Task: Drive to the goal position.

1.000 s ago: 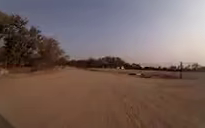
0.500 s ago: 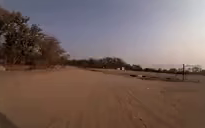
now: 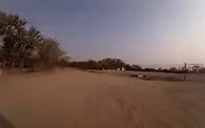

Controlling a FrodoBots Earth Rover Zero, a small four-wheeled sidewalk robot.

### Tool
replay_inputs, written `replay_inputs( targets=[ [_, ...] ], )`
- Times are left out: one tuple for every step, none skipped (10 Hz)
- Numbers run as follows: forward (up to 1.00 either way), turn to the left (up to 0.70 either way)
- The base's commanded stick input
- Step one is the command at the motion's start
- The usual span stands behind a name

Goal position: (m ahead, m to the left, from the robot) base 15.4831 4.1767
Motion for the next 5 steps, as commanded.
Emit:
replay_inputs(
  targets=[
    [0.70,0.00],
    [0.70,0.00],
    [0.70,0.00],
    [0.70,0.00],
    [0.70,0.00]
  ],
)
